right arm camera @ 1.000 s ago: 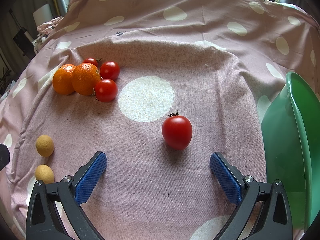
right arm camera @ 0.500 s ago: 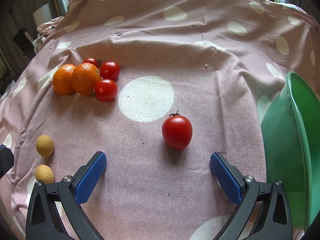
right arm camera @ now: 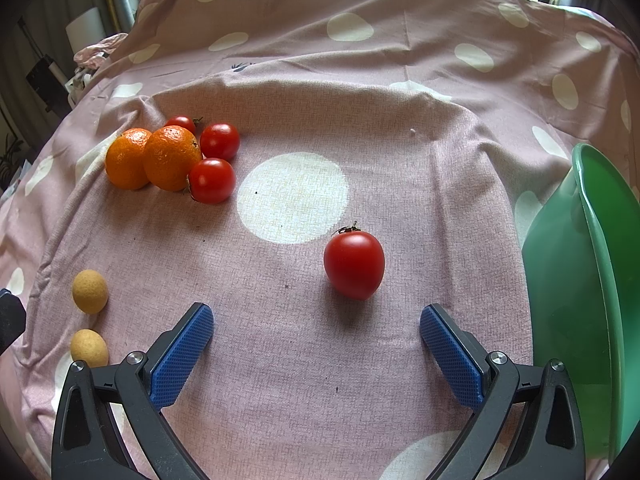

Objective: Organize fruits

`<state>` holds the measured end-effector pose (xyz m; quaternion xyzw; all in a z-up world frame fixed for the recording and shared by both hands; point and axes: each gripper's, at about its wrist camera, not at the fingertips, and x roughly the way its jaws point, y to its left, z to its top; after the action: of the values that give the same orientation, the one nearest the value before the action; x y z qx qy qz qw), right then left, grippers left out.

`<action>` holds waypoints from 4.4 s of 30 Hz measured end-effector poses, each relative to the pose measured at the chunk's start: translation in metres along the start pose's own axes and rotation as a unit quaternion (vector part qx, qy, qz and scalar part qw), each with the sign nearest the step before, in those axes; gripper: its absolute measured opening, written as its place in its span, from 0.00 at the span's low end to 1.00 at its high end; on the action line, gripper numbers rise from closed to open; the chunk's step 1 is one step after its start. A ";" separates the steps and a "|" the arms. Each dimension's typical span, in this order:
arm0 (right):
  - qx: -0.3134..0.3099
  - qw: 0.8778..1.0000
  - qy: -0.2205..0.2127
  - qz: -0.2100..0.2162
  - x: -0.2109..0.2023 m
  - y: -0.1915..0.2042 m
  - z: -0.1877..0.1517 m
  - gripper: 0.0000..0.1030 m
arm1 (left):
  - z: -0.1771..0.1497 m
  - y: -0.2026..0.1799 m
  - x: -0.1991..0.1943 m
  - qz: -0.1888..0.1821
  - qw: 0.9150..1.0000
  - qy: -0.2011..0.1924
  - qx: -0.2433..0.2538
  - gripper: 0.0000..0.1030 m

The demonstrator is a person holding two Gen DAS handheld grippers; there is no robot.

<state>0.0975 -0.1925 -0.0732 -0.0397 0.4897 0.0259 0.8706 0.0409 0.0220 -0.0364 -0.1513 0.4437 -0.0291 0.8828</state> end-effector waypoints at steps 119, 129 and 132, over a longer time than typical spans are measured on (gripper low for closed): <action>0.281 0.946 -0.080 0.138 -0.102 -0.212 -0.027 0.37 | -0.031 -0.303 0.041 -0.266 0.918 0.120 0.269 0.20; 0.289 0.953 -0.046 0.076 -0.087 -0.214 -0.028 0.55 | -0.025 -0.280 0.027 -0.245 0.930 0.102 0.255 0.24; 0.284 0.954 -0.064 0.068 -0.093 -0.214 -0.027 0.60 | -0.014 -0.260 0.019 -0.234 0.941 0.085 0.228 0.32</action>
<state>0.0438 -0.4085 0.0016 0.2442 0.4216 -0.0527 0.8717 0.0631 -0.2327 0.0173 -0.0421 0.4504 -0.3479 0.8212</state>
